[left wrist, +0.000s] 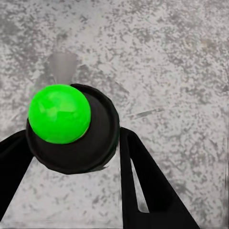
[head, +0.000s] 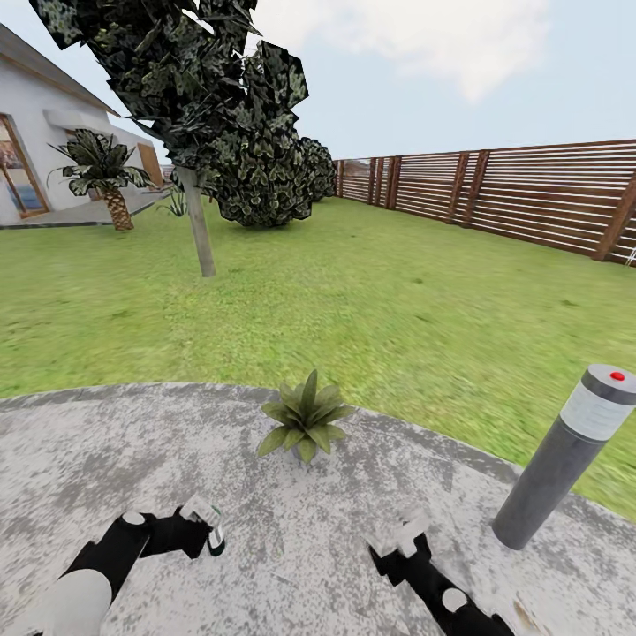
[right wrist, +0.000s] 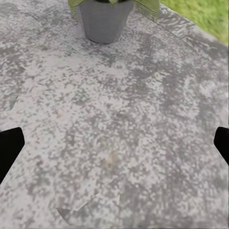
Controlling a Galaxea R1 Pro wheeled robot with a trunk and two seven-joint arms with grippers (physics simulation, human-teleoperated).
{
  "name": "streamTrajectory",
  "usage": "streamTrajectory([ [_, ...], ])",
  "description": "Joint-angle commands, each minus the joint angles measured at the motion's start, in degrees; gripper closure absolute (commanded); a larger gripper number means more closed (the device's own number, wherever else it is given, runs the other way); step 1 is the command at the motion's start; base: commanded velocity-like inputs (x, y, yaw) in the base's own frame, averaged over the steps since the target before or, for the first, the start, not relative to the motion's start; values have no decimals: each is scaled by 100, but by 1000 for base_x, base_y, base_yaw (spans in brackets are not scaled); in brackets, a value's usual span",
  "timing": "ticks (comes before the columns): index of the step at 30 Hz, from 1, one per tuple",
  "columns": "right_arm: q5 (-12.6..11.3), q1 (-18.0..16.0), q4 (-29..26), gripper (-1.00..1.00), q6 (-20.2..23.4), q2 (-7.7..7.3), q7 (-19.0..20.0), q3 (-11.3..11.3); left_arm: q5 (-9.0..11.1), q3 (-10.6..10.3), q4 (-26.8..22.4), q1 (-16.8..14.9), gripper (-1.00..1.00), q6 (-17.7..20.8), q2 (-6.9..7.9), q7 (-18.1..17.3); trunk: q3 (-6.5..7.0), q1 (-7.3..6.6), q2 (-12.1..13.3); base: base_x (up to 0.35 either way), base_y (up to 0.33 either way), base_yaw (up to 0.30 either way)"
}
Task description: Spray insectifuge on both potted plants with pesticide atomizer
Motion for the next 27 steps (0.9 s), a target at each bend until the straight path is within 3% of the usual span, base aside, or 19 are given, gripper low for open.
streamTrajectory([
  [1,14,13,361,-100,-459,-16,-391,-70,73,92,-36,-9,100,401,-12,2,-5,-1,-2,0,0,0],
  [3,14,28,705,-100,-888,-41,-787,-82,286,120,-62,-17,100,862,-21,110,-5,-1,-2,0,0,0],
  [4,14,46,873,-100,-1066,-63,-947,-86,493,127,-73,-34,100,1109,-39,229,-5,-1,-2,0,0,0],
  [6,14,75,1005,-100,-1195,-89,-1061,-89,793,130,-78,-74,100,1315,-90,513,-5,-1,-2,0,0,0],
  [7,10,128,1040,-100,-1234,-114,-1093,-90,902,115,-82,-98,100,1517,-188,734,-5,-1,-2,0,0,0],
  [11,5,178,1054,-100,-1258,-132,-1119,-90,924,57,-206,-376,100,2529,-416,949,-5,-1,-2,0,0,0],
  [15,-2,226,1067,-100,-1260,-189,-1118,-96,941,56,-376,-895,100,3422,-489,1035,-5,-1,-2,0,0,0],
  [17,-3,291,1069,-100,-1261,-199,-1123,-97,922,27,-400,-1186,100,4124,-543,1042,-5,-1,-2,0,0,0],
  [19,-3,335,1070,-100,-1261,-200,-1124,-98,916,-136,-413,-1376,100,4587,-563,1042,-5,-1,-2,0,0,0],
  [23,-8,353,1071,-100,-1266,-167,-1125,-106,930,-975,-413,-1487,100,4873,-578,1028,-5,-1,-2,8,0,0],
  [25,-11,355,1071,-100,-1268,-161,-1125,-109,954,-1200,-385,-1495,100,5088,-579,1020,-5,-1,-2,147,16,0],
  [27,-12,355,1071,-100,-1269,-160,-1125,-113,962,-1265,-368,-1487,100,5283,-575,1012,-5,-1,-2,245,68,0],
])
